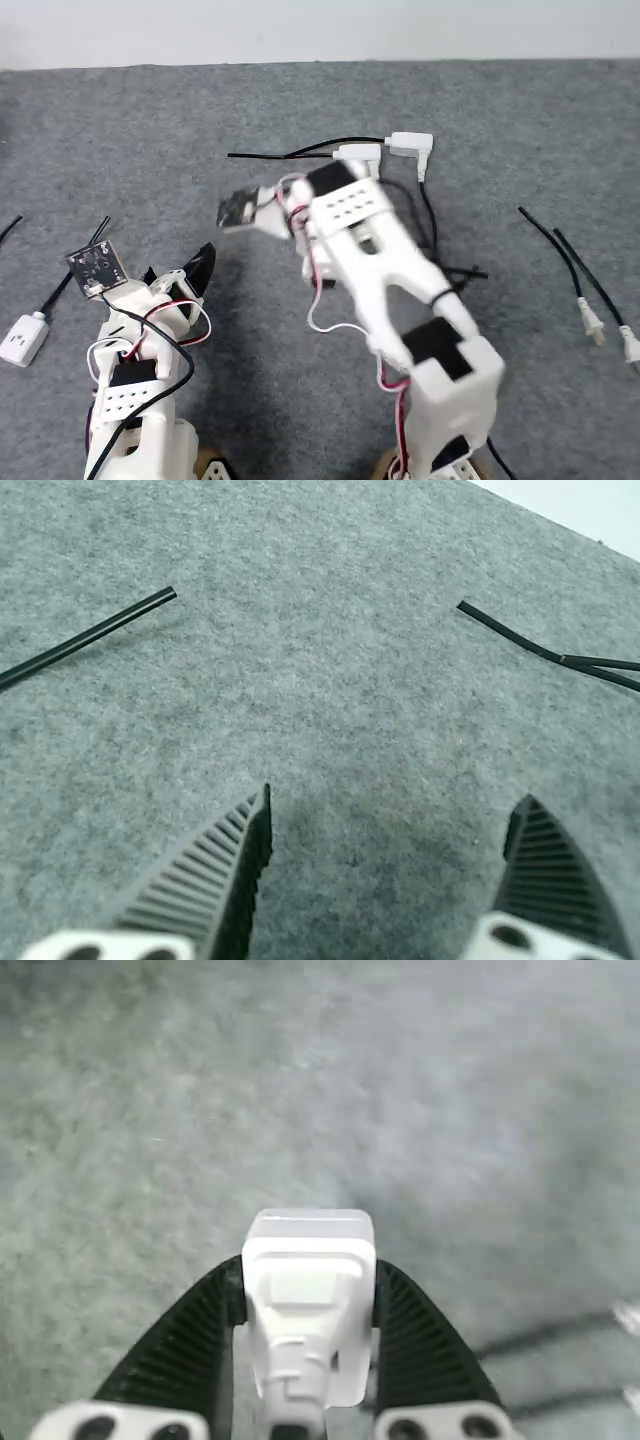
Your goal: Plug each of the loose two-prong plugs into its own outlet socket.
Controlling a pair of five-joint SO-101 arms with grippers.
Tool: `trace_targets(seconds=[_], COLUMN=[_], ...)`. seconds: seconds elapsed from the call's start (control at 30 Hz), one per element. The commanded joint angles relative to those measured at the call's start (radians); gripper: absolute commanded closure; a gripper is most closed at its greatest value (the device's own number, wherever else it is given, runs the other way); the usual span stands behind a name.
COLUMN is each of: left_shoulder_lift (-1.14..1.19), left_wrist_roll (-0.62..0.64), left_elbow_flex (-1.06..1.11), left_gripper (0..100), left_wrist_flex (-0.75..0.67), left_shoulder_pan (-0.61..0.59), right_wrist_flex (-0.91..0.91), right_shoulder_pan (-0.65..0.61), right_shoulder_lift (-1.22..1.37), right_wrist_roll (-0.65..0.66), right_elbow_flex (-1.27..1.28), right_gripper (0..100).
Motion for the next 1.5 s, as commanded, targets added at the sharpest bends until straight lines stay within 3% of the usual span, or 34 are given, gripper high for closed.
trace_targets(seconds=[0.0,0.2,0.4,0.8,0.97,1.13,1.47], left_shoulder_lift=[-0.009,-0.009,-0.009,-0.009,-0.009,-0.009,-0.009], left_wrist_roll=[0.002,0.002,0.002,0.002,0.002,0.002,0.002], left_elbow_flex=[-0.007,-0.007,-0.007,-0.007,-0.007,-0.007,-0.007], left_gripper=[65,65,65,65,65,65,65], left_wrist_flex=[-0.014,-0.014,-0.014,-0.014,-0.014,-0.014,-0.014], left_shoulder_pan=[0.009,0.009,0.009,0.009,0.009,0.009,0.009], right_wrist_flex=[0.005,-0.260,-0.526,-1.056,-1.006,-0.903,-0.812], right_shoulder_pan=[0.076,0.240,0.372,0.466,0.443,0.433,0.403], right_shoulder_lift=[-0.148,-0.200,-0.147,0.186,0.211,0.179,0.070], right_wrist_roll=[0.011,0.020,0.235,0.239,0.190,0.107,0.080], right_elbow_flex=[-0.086,-0.089,-0.087,-0.095,-0.095,-0.095,-0.095], right_gripper=[99.1,99.1,99.1,99.1,95.0,69.3,70.5])
